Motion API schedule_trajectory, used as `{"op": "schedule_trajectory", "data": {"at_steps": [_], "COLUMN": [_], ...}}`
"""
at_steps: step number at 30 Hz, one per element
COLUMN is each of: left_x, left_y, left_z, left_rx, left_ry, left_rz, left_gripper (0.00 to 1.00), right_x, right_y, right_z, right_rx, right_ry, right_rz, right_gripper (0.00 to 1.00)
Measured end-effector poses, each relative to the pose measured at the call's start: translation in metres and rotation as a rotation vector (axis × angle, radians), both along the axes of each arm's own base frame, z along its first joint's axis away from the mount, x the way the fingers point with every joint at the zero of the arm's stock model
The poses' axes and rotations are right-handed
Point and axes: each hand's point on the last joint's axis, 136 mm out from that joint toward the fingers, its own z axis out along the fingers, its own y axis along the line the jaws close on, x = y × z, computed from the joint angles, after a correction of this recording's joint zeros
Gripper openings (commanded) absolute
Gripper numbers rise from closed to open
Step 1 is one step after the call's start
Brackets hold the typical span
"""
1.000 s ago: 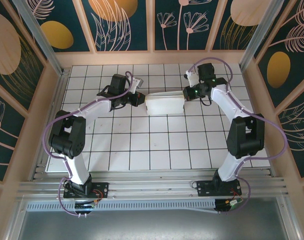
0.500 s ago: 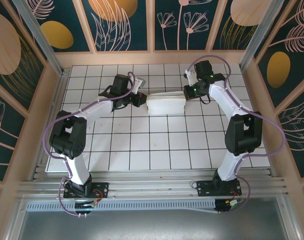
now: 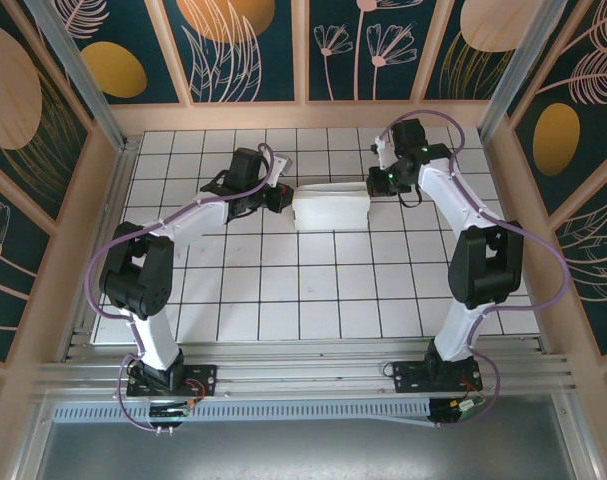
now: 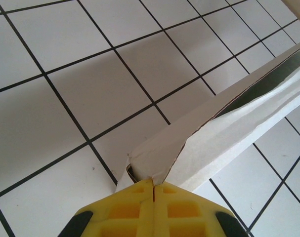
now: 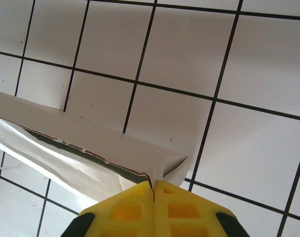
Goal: Fold the paper box
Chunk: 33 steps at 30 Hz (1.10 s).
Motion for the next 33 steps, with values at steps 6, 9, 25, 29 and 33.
{"op": "schedule_trajectory", "data": {"at_steps": [6, 9, 25, 29, 33], "left_x": [0.004, 0.007, 0.015, 0.013, 0.009], "left_y": [0.003, 0.006, 0.016, 0.013, 0.006], "left_z": [-0.001, -0.001, -0.002, 0.000, 0.001], "left_rx": [0.025, 0.042, 0.096, 0.090, 0.072], "left_ry": [-0.016, -0.028, -0.060, -0.059, -0.048], "left_rz": [0.026, 0.041, 0.092, 0.080, 0.060], "left_gripper": [0.00, 0.00, 0.00, 0.00, 0.00], "right_x": [-0.001, -0.001, -0.004, -0.007, -0.016], "right_y": [0.002, 0.006, 0.024, 0.017, 0.008], "right_z": [0.005, 0.010, 0.022, 0.010, -0.014], "right_rx": [0.042, 0.088, 0.289, 0.267, 0.215], "right_ry": [0.032, 0.049, 0.116, 0.129, 0.172], "right_rz": [-0.010, -0.011, -0.040, -0.060, -0.089], "right_gripper": [0.00, 0.00, 0.00, 0.00, 0.00]}}
